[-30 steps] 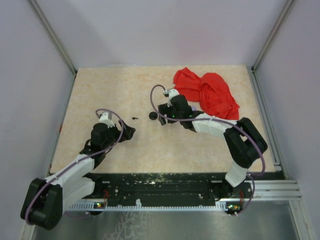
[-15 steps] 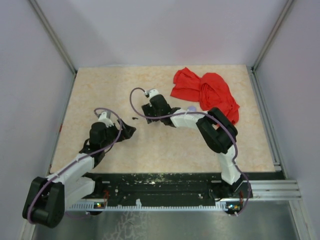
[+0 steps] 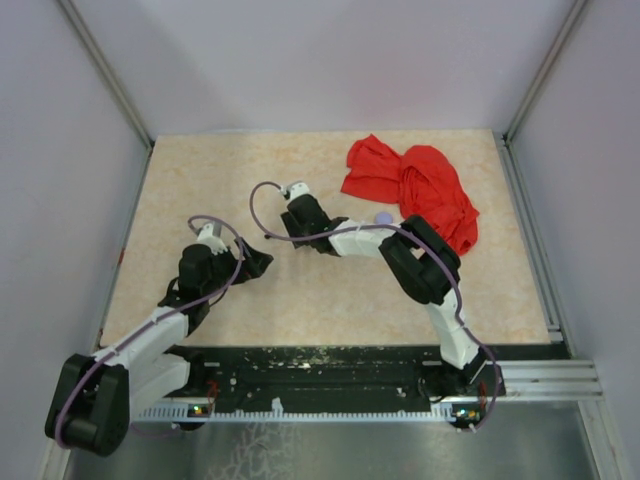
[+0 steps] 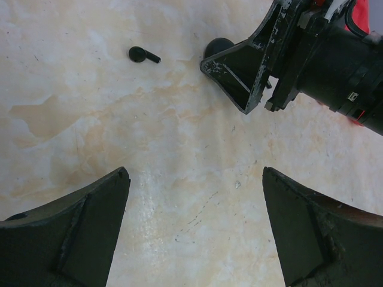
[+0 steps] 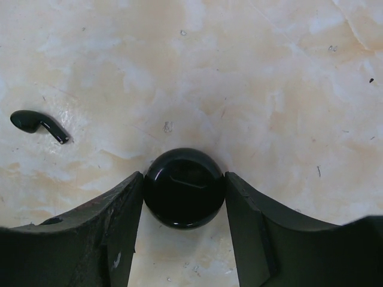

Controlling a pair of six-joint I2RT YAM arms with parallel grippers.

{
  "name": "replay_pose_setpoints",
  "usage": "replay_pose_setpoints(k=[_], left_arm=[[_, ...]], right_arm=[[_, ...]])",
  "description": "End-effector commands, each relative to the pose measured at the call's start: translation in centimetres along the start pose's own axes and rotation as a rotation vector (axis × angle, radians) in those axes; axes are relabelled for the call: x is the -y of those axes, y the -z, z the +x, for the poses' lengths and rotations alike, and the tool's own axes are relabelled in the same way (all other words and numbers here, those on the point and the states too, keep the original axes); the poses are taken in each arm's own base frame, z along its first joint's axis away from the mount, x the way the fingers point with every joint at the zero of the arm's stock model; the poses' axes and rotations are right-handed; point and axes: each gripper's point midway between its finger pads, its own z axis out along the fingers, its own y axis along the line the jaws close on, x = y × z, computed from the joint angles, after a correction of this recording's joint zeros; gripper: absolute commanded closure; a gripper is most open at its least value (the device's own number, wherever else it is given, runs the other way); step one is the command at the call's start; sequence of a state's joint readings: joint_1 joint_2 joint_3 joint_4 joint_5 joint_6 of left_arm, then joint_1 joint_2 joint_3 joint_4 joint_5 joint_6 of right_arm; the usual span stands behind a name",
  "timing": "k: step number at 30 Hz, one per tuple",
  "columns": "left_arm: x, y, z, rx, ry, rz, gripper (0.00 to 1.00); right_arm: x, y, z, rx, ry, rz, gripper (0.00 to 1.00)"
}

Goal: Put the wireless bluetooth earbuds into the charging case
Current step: Pick up the charging case at the center of the board.

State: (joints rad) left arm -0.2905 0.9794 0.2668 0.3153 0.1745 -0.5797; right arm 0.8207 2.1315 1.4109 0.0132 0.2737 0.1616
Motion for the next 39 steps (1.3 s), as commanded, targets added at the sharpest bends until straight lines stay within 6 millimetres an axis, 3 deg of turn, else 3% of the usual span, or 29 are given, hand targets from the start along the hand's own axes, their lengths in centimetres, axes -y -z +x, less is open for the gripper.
replay_pose_setpoints(k=[1,13,16,20,26,33,39], left_arm=[[1.0,0.1,-1.1,0.032,-0.004,0.044,0.04],[3.1,0.0,-0.9,-0.023,0.001,0.140,0.04],[4.3,0.0,-0.7,-0.055,0.004,0.196,0.05],[5.6,-0.1,-0.3,-0.120,-0.009,0.256,0.05],[8.7,0.5,-0.3,-0.204,0.003,0.405,0.07],[11.5,1.7,-1.0,-0.253,0.029,0.528,0.17],[12.9,2.7,-0.6,-0.302,0.030,0.598,0.26]], right_arm=[[0.3,0.3,0.1,-0.005,0.001,0.022,0.46],[-1.2,7.1,-0.9,0.158,0.102,-0.192,0.57],[-1.4,9.0,-0.3,0.202,0.142,-0.247,0.58],[-1.9,12.3,-2.0,0.316,0.195,-0.320,0.58],[-3.0,16.0,-2.8,0.449,0.323,-0.404,0.58],[-5.1,20.4,-3.2,0.668,0.492,-0.498,0.60],[-6.1,22.1,-3.8,0.734,0.565,-0.529,0.60]])
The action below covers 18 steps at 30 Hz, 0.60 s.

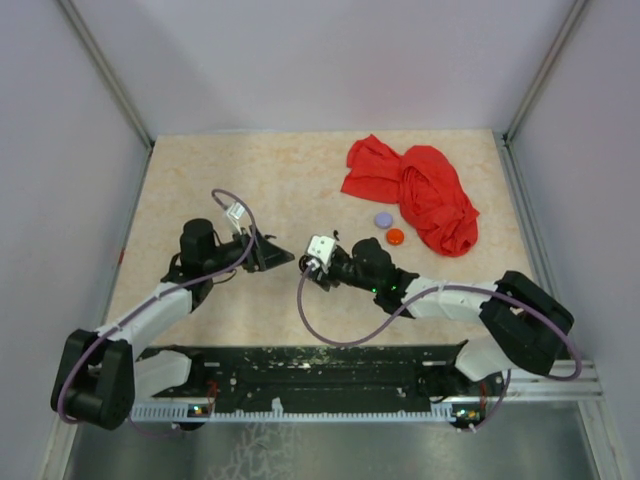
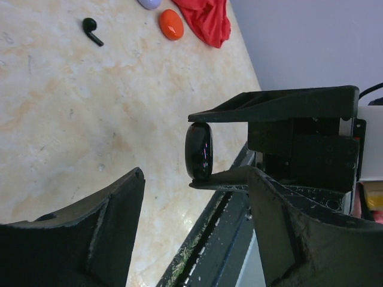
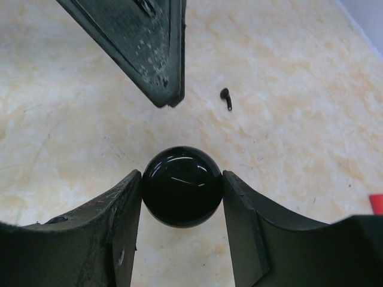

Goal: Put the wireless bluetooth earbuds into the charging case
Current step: Pick up the charging case at the center of the board.

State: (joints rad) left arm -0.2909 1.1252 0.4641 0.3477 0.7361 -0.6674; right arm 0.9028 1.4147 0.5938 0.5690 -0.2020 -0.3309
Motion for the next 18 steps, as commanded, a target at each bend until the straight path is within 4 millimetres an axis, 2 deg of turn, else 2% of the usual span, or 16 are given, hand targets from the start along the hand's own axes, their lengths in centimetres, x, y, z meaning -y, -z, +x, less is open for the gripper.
replay_pose_setpoints(k=[1,8,18], left_arm=[[2.6,0.0,-0.1,-0.037,-0.022,0.105,0.27],[3.8,-0.8,0.6,-0.075,-0.039,0.139,0.37],[3.7,-1.8,1.3,-0.107,-0.039,0.133,0.47]], right_arm=[[0.3,0.5,-6.4,0.205,0.132,-0.008,0.60],[-0.4,0.3,-7.2,0.216,0.171,-0.040,0.61],[-0.8,-0.1,-7.4,0.211,0.197,-0.048,0.61]])
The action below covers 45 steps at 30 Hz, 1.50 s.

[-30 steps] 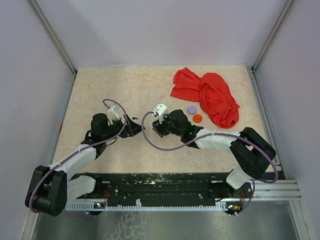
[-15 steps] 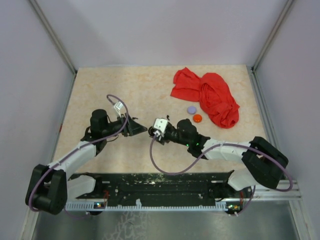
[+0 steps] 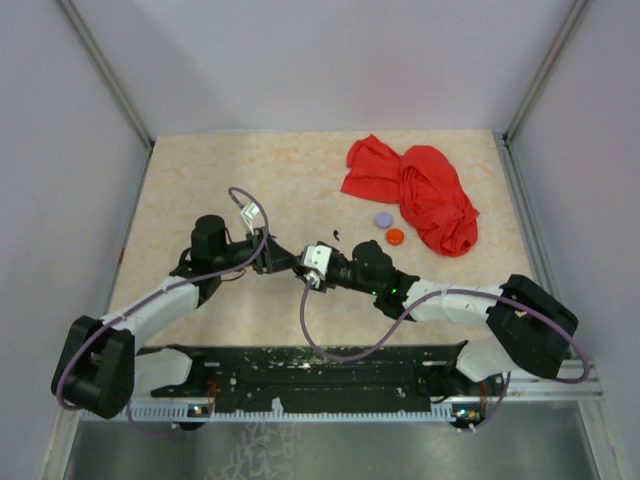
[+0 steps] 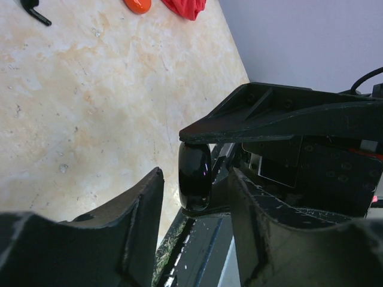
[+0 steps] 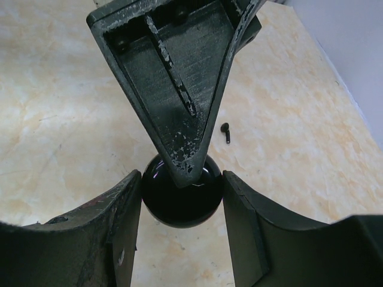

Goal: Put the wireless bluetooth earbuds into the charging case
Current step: Pick up the charging case at the center of the board.

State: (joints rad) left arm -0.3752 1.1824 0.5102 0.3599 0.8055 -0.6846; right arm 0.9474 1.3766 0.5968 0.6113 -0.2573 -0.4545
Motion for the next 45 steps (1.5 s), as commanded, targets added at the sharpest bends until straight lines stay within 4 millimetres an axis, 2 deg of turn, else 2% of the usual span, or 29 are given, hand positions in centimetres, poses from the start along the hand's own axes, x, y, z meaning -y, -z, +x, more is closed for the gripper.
replay_pose_setpoints(k=[1,7,12,16,18,24,29,34,41,45], left_arm=[[0.9,-0.5,-0.5,-0.001,-0.037,0.027,0.49],[0.7,-0.6,-0.6,0.000,-0.044,0.016,0.59],[0.7,-0.4,-0.7,0.008,-0.063,0.007,0.87],[0.7,-0.1,-1.0,0.034,-0.097,-0.018,0.99],[0.7,0.2,-1.2,0.048,-0.121,-0.030,1.00],[1.4,0.9,-2.2,0.098,-0.219,-0.039,1.00],[2.4,1.3,-2.6,0.122,-0.291,-0.008,1.00],[5.2,1.9,-2.9,0.154,-0.363,0.112,1.00],[8.0,2.3,-2.8,0.165,-0.445,0.237,1.00],[8.8,2.0,-2.5,0.159,-0.469,0.275,1.00]], right_arm=[[1.2,-0.6,-3.7,0.098,0.051,0.017,0.61],[1.0,-0.8,-3.7,0.093,0.057,0.004,0.61],[0.8,-0.8,-3.2,0.075,0.048,0.000,0.58],[1.1,-0.1,-3.5,0.078,0.034,0.022,0.46],[1.2,0.4,-3.8,0.089,0.020,0.036,0.36],[2.1,2.4,-4.9,0.143,-0.087,0.045,0.21],[2.5,4.8,-6.7,0.252,-0.228,-0.066,0.20],[2.4,6.2,-7.8,0.302,-0.325,-0.183,0.20],[2.8,5.8,-8.9,0.307,-0.432,-0.269,0.24],[2.8,5.3,-9.2,0.309,-0.480,-0.308,0.28]])
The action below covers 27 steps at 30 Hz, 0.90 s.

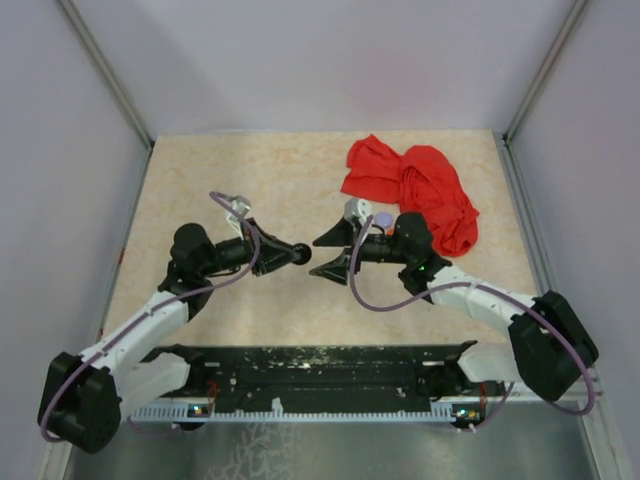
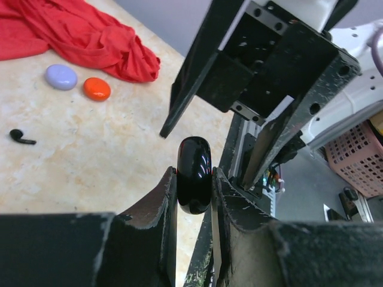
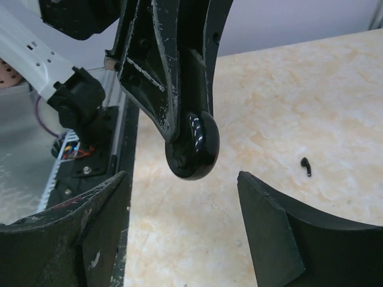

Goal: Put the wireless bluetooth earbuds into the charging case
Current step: Pick up the charging case at the center of the board, then open the charging case.

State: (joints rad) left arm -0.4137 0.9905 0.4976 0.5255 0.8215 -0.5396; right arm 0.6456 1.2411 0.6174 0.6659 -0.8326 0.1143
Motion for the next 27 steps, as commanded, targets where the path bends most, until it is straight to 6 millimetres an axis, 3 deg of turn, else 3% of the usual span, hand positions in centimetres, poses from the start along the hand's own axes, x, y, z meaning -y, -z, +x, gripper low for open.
replay_pose_setpoints(k=[1,18,23,27], left_arm=[[2.1,-0.3,-0.5,0.017,-0.071,0.101,1.00],[4.1,-1.0,0.3,-0.014,-0.125,0.188,1.00],[4.2,-1.0,0.4,-0.018,-0.136,0.199,0.99],[4.1,-0.9,0.1,0.003,-0.146,0.178,0.86]], right_arm=[[-0.7,-0.9,-3.1,0.053,-0.020,-0.088,0.29],[-1.5,-1.6,-3.1,0.060,-0.082,-0.179,0.56],[-1.8,-1.6,-3.2,0.063,-0.086,-0.199,0.80],[-1.8,-1.4,-3.0,0.057,-0.088,-0.200,1.00]])
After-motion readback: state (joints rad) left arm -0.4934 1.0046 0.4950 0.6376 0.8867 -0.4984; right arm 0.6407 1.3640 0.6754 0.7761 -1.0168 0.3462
